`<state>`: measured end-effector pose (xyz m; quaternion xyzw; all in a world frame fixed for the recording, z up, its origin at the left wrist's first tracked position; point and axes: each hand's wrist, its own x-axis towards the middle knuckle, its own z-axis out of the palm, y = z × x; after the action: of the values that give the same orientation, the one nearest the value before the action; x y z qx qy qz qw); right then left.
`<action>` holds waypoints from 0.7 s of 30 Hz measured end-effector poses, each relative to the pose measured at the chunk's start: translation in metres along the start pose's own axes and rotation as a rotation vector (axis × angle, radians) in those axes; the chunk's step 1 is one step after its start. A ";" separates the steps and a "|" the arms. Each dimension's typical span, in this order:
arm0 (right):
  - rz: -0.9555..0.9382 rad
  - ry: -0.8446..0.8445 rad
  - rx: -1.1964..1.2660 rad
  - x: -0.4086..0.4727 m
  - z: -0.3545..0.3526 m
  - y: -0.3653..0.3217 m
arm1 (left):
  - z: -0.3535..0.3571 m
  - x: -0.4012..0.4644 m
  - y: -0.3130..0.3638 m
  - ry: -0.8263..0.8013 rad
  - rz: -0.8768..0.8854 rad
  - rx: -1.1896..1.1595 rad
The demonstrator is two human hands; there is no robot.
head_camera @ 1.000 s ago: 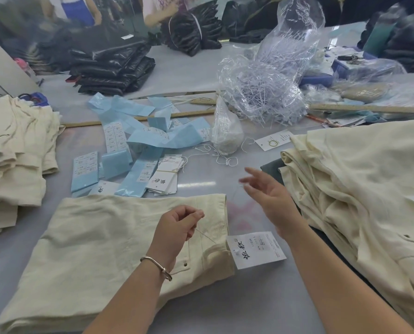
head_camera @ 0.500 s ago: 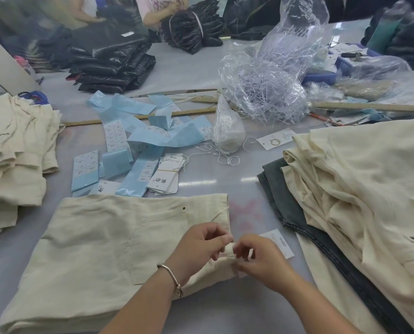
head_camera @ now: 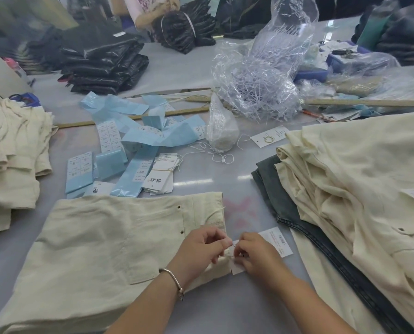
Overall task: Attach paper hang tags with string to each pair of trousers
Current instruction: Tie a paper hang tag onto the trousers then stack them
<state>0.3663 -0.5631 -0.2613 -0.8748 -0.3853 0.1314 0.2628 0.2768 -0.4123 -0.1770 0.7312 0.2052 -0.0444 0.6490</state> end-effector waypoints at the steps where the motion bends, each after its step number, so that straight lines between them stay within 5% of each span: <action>1: -0.008 0.006 -0.044 0.001 0.002 -0.001 | 0.004 -0.001 -0.001 -0.013 0.005 0.010; 6: -0.089 -0.011 -0.165 0.002 0.001 -0.006 | 0.008 -0.004 -0.003 0.034 0.014 0.032; 11: 0.121 0.148 0.441 -0.014 -0.026 -0.011 | 0.002 -0.008 0.004 0.131 0.197 0.395; 14: 0.109 0.101 0.771 -0.019 -0.044 -0.021 | 0.002 -0.013 0.017 0.122 0.378 0.542; 21: -0.012 0.019 1.077 -0.022 -0.060 -0.041 | 0.003 -0.019 0.027 0.134 0.508 0.678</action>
<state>0.3527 -0.5777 -0.1880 -0.6149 -0.2660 0.3011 0.6785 0.2696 -0.4214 -0.1460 0.9318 0.0340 0.0992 0.3475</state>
